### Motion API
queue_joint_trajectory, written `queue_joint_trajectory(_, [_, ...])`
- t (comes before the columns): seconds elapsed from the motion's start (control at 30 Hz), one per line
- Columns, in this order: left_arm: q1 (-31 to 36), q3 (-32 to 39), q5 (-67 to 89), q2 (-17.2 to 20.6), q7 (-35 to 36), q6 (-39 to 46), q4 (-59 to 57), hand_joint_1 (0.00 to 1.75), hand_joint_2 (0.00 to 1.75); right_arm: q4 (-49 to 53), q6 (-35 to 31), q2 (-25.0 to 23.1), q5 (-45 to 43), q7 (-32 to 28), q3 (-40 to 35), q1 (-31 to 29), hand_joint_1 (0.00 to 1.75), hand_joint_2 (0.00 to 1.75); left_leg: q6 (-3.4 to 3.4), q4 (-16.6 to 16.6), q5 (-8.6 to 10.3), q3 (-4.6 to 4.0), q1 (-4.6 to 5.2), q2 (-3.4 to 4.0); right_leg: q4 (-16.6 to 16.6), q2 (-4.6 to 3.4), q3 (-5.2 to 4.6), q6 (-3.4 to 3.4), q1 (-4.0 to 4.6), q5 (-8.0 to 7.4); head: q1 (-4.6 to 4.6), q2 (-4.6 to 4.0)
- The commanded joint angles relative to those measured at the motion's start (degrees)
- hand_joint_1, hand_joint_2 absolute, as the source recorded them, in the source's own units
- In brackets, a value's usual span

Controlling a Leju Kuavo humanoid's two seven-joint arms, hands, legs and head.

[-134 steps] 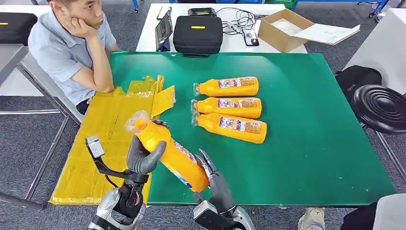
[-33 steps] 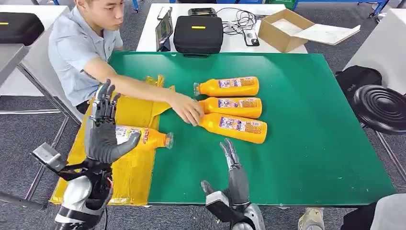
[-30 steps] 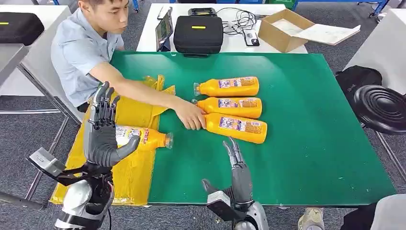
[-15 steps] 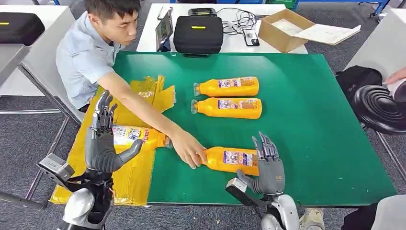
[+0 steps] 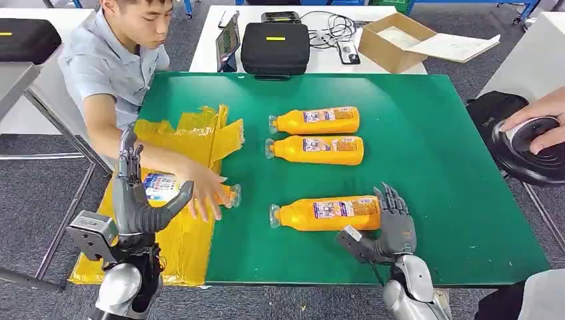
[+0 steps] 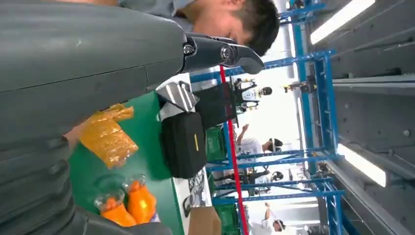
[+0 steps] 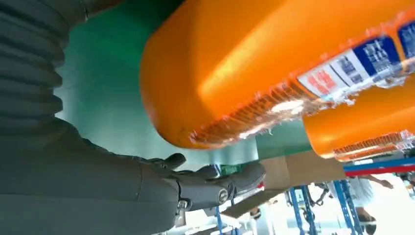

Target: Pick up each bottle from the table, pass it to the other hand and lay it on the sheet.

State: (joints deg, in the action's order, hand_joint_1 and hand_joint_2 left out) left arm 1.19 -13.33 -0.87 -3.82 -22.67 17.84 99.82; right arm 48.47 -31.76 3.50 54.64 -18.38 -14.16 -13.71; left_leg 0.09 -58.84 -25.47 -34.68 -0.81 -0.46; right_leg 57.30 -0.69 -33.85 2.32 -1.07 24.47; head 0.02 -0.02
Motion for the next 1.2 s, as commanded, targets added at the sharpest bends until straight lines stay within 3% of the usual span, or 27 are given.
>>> queue_joint_trajectory(0.03, [3.1,-4.0,0.5,0.3,0.7,-0.3,-4.8,0.0,1.75,-20.2,3.8,-1.1,1.5,2.7,0.4,-8.4,0.0,1.75,0.04,0.1,0.04,0.21,-0.04,0.01,-0.1,0.09,0.24,-0.09,0.09,-0.05,-0.02,0.0])
queue_joint_trajectory(0.13, [3.5,-4.2,-0.1,0.4,1.1,-0.8,-5.2,0.0,1.75,-21.7,2.8,-0.5,2.0,2.3,0.4,-9.9,0.0,1.75,0.05,0.1,0.06,0.32,-0.04,0.13,-0.1,0.02,0.3,-0.08,0.09,-0.08,-0.02,0.0])
queue_joint_trajectory(0.37, [6.6,-5.5,-1.1,0.2,1.3,-2.4,-7.7,0.0,1.75,-23.0,0.9,-1.9,3.1,-5.1,-2.3,-11.0,0.0,1.75,0.08,0.1,0.22,0.32,-0.07,0.05,-0.2,0.14,0.31,-0.14,0.12,-0.34,0.0,0.0])
queue_joint_trajectory(0.7, [7.2,-6.1,-2.2,0.4,1.8,-3.7,-8.0,0.0,1.75,-21.9,-3.1,-0.8,7.8,-6.1,-7.2,-10.6,0.0,1.75,0.14,0.1,0.26,0.4,-0.06,0.16,-0.2,-0.03,0.33,-0.18,0.12,-0.43,0.0,0.0])
queue_joint_trajectory(0.9, [7.4,-6.6,-2.9,-0.1,2.0,-3.8,-9.1,0.0,1.75,-24.5,4.7,0.5,6.1,-5.7,-7.5,-11.1,0.0,1.75,0.16,0.1,0.29,0.4,-0.07,0.06,-0.2,0.08,0.38,-0.17,0.14,-0.43,-0.02,0.0])
queue_joint_trajectory(1.17, [7.4,-6.6,-2.9,-0.1,2.0,-3.8,-9.1,0.0,1.75,-24.6,4.6,0.6,6.0,-5.6,-7.4,-11.1,0.0,1.75,0.14,0.0,0.26,0.5,-0.05,0.17,-0.1,-0.08,0.38,-0.16,0.11,-0.43,0.0,0.0])
queue_joint_trajectory(1.2, [7.4,-6.6,-3.0,-0.1,2.0,-3.8,-9.0,0.0,1.75,-24.7,4.9,0.5,6.0,-5.7,-7.5,-11.0,0.07,1.75,0.15,0.1,0.34,0.41,-0.09,0.09,-0.2,0.03,0.34,-0.2,0.16,-0.5,0.0,0.0])
